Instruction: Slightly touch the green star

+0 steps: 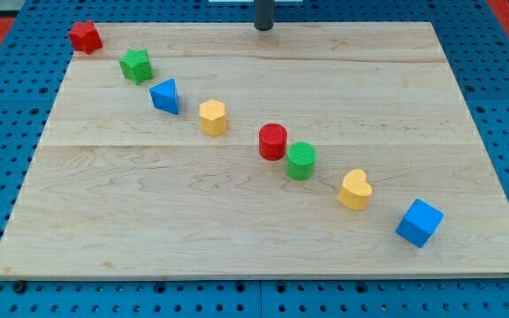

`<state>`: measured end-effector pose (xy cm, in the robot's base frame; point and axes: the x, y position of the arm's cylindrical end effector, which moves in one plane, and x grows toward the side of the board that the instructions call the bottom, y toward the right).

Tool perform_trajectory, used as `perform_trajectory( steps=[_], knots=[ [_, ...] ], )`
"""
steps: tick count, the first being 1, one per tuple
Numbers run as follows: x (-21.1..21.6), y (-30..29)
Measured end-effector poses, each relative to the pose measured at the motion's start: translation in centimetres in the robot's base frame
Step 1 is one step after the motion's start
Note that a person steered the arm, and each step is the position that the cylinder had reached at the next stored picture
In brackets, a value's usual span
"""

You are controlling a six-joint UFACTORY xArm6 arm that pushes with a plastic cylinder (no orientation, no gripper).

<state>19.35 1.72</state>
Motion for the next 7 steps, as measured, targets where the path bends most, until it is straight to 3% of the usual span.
perform_trajectory(
  steps=[5,7],
  knots=[
    [0.2,-0.3],
    [1.1,-14.3]
  ],
)
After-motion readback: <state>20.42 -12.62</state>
